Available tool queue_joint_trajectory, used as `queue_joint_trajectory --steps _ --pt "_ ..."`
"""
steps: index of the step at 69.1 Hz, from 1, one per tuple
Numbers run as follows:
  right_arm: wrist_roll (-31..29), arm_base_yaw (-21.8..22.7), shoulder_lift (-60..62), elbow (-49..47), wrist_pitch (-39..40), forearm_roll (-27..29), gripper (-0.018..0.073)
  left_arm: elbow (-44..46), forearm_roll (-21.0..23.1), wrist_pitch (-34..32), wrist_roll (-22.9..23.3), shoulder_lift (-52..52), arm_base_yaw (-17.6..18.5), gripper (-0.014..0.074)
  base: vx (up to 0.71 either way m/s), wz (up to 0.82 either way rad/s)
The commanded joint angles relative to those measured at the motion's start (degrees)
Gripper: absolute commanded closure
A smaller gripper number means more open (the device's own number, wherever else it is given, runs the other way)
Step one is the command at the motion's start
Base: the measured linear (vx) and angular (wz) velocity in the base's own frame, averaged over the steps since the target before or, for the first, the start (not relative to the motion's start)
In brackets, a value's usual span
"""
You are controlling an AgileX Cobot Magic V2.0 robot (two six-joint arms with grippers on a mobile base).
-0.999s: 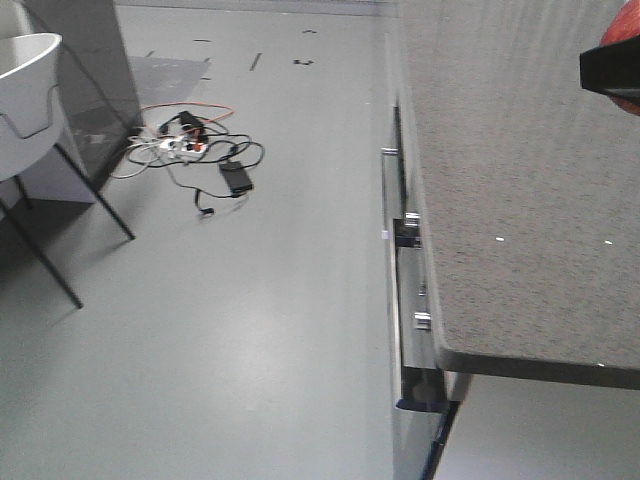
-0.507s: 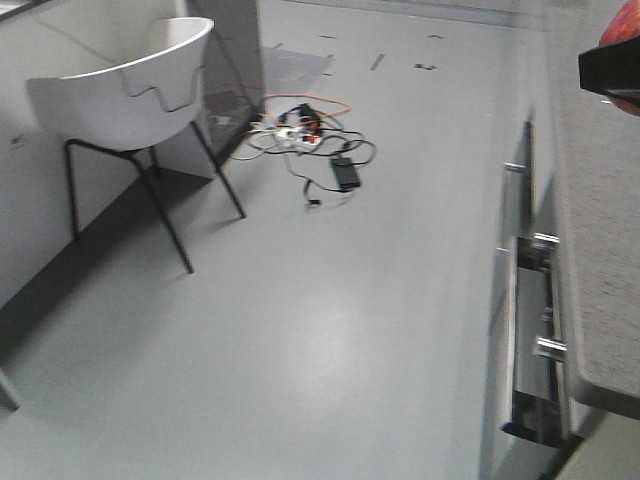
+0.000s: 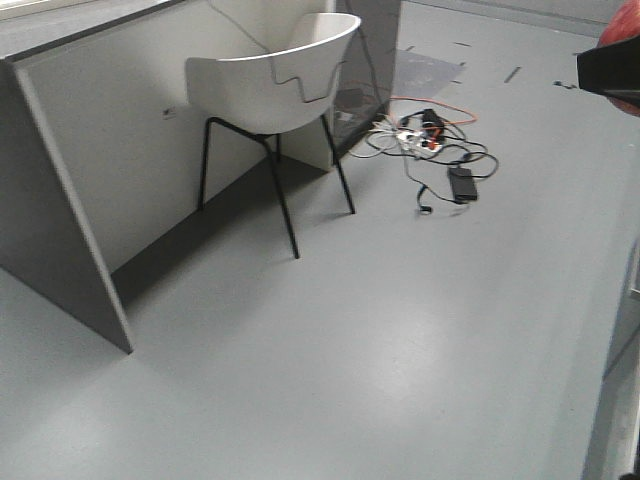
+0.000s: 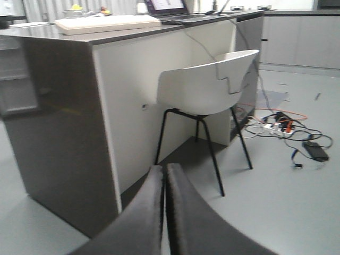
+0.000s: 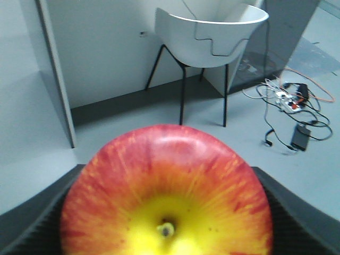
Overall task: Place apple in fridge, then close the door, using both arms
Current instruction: 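Turn the base away from the counter holding the apple in the right gripper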
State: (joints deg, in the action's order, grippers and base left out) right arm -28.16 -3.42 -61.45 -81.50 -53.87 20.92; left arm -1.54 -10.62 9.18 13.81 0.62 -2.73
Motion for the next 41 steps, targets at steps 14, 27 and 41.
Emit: queue_joint_trajectory --steps 14,27,41 --pt "0.1 0.0 0.8 -1.7 4.4 1.0 0.0483 -0.9 0.0 -4.0 0.4 0.9 0.1 0.0604 -0.02 0.35" --pt "0.1 0.0 0.8 -1.7 4.4 1.0 0.0483 -0.9 0.0 -4.0 0.4 0.9 0.1 0.0604 -0.02 0.32" --pt "0.1 0.0 0.8 -1.7 4.4 1.0 0.0483 -0.9 0.0 -4.0 0.4 0.9 0.1 0.0604 -0.02 0.31"
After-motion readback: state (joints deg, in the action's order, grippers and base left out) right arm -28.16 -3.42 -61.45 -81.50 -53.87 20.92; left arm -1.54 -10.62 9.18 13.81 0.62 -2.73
